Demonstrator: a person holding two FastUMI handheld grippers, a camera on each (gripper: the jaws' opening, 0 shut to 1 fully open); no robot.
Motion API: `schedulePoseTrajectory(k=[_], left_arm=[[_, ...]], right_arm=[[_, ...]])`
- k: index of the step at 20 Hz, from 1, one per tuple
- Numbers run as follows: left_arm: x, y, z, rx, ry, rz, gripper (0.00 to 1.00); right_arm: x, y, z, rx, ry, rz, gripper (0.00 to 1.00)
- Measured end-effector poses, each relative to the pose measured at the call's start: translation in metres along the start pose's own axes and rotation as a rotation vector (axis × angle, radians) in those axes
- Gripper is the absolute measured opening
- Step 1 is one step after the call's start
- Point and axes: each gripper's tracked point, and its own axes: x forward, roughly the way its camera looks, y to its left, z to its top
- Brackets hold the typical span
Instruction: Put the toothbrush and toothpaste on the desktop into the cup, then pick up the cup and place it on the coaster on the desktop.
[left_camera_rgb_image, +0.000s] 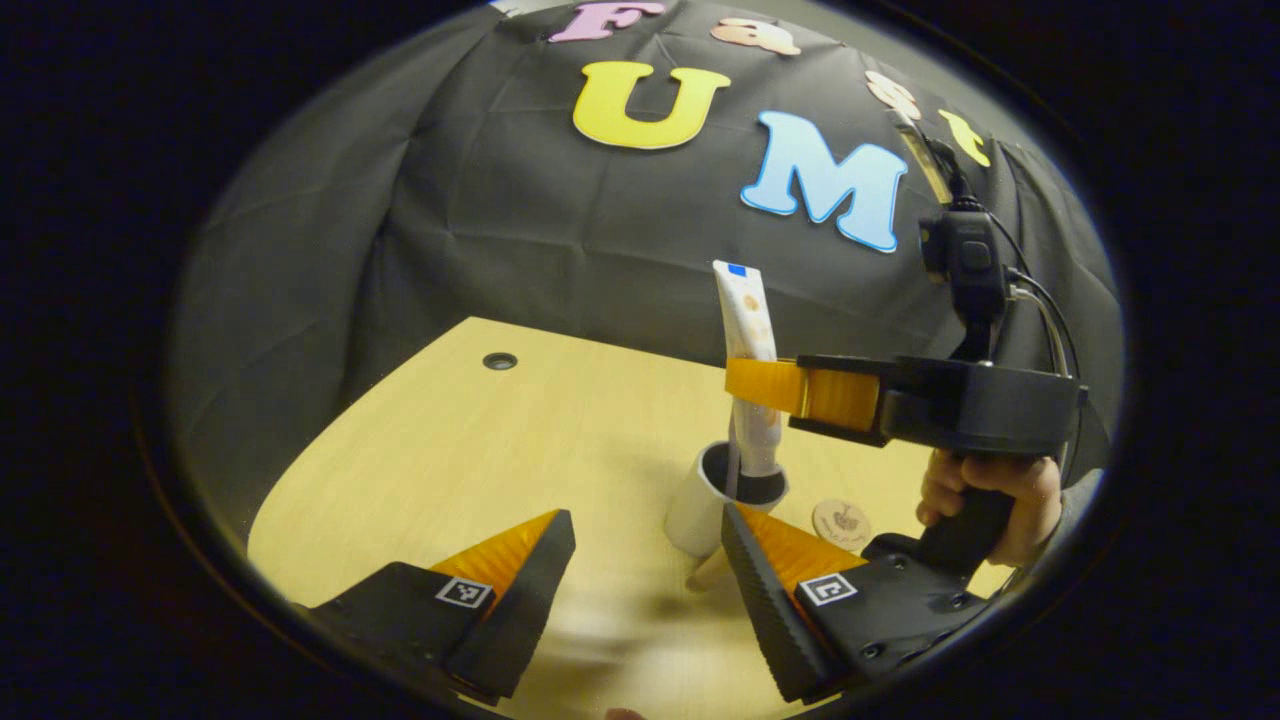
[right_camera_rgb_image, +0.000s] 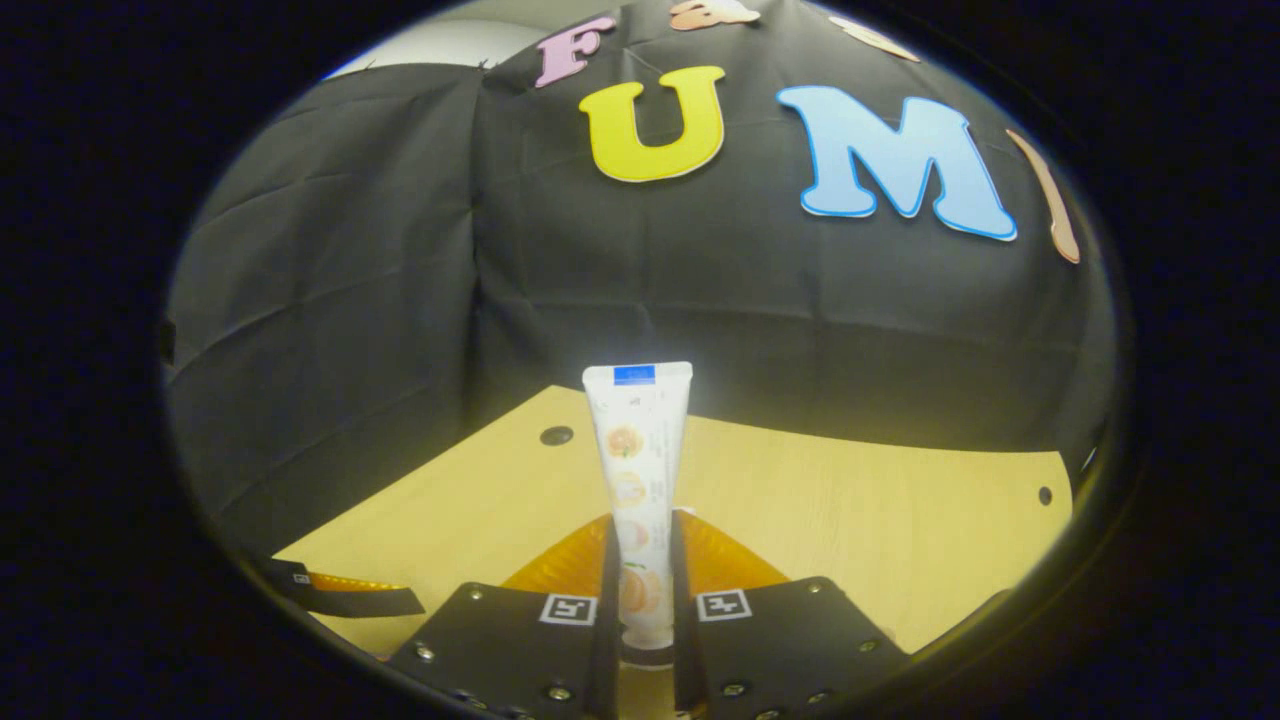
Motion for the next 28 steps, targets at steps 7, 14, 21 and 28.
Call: schedulePoseTrajectory(k=[7,14,21,28], left_arm=[[0.002,0.012,-0.005,-0.049,0.009,0.016,0.96],[-0.009,-0.007,-0.003,-0.031,-0.003,-0.021,0.96],[-0.003,-0.037,-0.005,0.019,0.029,-0.069,0.99],[0.016,-0.058,-0.009,0.048,0.117,-0.102,0.99]], right_arm=[[-0.006,-0.002,-0.009,-0.034,0.034,-0.022,0.46],[-0.043,-0.006,0.010,-0.034,-0.028,-0.056,0.69],[-0.110,-0.035,0.016,0.006,-0.087,-0.131,0.90],[-0.180,-0.084,-0.022,0.083,-0.048,-0.257,0.90]])
